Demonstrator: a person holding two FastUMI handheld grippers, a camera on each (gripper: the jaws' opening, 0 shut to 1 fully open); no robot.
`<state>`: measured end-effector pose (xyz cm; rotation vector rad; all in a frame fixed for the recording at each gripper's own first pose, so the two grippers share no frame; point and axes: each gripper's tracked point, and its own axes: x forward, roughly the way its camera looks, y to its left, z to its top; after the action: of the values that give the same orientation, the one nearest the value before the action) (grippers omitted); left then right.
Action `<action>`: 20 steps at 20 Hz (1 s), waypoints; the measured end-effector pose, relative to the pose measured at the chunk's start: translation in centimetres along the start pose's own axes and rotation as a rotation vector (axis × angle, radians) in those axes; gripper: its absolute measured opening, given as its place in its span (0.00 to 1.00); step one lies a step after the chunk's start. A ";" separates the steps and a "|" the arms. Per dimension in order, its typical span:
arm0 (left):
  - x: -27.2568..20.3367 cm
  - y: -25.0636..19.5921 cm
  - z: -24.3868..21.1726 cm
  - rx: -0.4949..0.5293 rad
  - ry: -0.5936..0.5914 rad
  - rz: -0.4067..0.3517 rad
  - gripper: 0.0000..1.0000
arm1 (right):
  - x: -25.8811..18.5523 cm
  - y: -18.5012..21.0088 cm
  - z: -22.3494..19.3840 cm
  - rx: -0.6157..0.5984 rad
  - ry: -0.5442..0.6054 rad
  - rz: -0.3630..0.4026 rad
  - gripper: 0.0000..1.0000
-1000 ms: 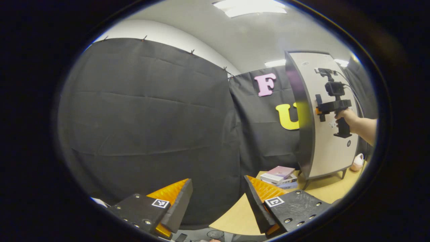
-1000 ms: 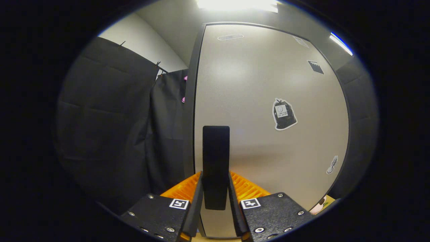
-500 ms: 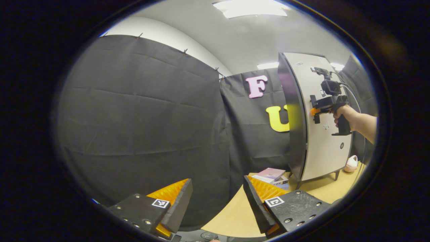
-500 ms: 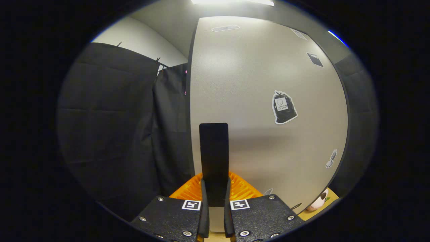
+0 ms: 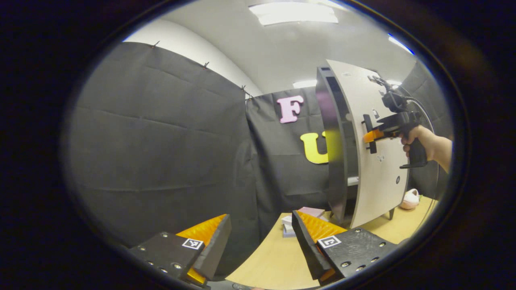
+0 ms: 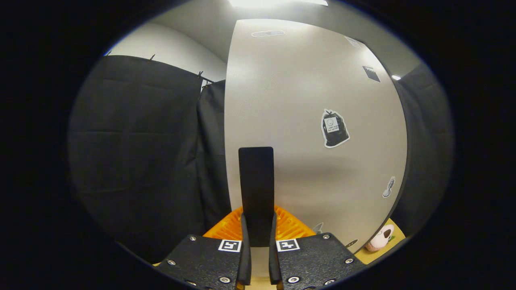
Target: Open the cabinet door with the right hand, grasp the bottle in the cabinet with the left hand and place it on the coaster, then close the cabinet door with the right hand.
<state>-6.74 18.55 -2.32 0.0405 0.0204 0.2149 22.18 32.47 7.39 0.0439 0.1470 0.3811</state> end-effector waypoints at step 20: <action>0.8 -12.0 4.0 0.019 -0.051 -0.143 0.92 | -1.3 -1.2 -0.6 0.029 0.030 0.203 0.17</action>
<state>-3.36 6.86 1.18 0.0631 -0.0250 0.0709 21.30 30.84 6.87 0.0824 0.1787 0.5825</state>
